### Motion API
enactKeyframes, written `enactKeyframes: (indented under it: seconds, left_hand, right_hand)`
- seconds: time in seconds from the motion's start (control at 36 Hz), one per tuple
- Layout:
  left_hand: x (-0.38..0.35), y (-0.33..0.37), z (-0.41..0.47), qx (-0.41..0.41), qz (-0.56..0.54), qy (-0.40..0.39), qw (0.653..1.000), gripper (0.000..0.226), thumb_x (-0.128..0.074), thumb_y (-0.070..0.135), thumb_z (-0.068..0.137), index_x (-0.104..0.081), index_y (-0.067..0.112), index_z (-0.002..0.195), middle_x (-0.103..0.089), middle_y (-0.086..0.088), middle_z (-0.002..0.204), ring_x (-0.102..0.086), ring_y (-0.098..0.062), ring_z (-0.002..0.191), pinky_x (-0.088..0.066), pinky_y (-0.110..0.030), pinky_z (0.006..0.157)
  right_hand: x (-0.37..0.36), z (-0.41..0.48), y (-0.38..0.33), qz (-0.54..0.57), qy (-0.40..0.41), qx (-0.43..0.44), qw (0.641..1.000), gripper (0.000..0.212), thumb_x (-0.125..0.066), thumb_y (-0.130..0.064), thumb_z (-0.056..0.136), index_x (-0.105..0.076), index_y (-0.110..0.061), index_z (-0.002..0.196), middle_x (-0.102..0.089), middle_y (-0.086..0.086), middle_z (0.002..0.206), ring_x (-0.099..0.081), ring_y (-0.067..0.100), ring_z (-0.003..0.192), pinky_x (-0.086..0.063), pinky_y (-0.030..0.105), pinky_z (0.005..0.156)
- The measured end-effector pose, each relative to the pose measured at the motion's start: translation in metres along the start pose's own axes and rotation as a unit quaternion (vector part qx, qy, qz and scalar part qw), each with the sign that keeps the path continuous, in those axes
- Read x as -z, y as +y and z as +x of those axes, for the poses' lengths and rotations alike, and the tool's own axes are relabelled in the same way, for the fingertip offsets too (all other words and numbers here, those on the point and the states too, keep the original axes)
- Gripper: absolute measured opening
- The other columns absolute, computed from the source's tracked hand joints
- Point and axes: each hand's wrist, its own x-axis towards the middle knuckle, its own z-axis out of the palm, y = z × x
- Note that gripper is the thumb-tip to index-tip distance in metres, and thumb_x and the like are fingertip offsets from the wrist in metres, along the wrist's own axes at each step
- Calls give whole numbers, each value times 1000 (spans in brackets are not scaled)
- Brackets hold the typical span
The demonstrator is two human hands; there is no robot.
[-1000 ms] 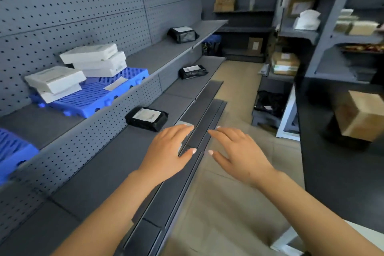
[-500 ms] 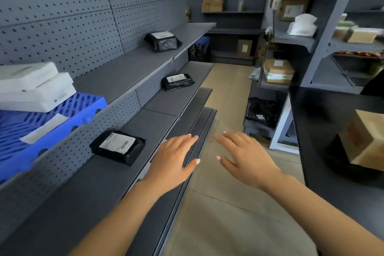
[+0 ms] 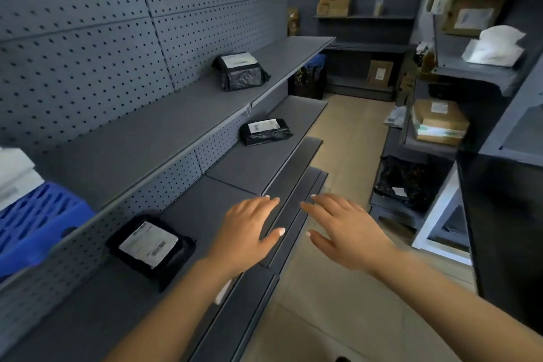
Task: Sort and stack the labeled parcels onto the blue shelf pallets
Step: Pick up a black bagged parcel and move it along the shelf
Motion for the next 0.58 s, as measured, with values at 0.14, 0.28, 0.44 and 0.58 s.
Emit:
enactKeyframes:
  seconds: [0.14,0.28,0.44,0.58]
  left_hand:
    - [-10,0,69,20,14,10,1000,70,-26,62,86,-30,29,147,-34,9,150,-28,-10,138,-18,-26,111]
    - [-5,1,148,38,33,46,998,69,-26,62,88,-31,27,148,-34,7,151,-29,-11,138,-14,-24,110]
    - [9,-6,225,63,65,80,993,66,-29,62,90,-33,27,147,-38,8,149,-31,-11,136,-11,-22,107]
    - [25,-31,277,86,95,94,987,65,-32,61,90,-42,23,142,-46,4,143,-40,-15,131,-24,-28,106]
  right_hand:
    - [-14,55,66,-7,0,32,999,55,-35,-52,87,-54,-22,129,-61,5,124,-58,26,115,-52,39,86]
    - [-13,117,132,-5,28,73,997,54,-38,-51,84,-56,-21,125,-63,4,119,-61,26,109,-56,39,79]
    - [-12,186,191,17,37,109,993,54,-37,-51,87,-50,-20,130,-61,9,124,-59,30,113,-53,43,86]
    - [-10,246,228,15,55,131,990,55,-36,-51,87,-55,-18,127,-63,10,120,-61,31,110,-54,43,83]
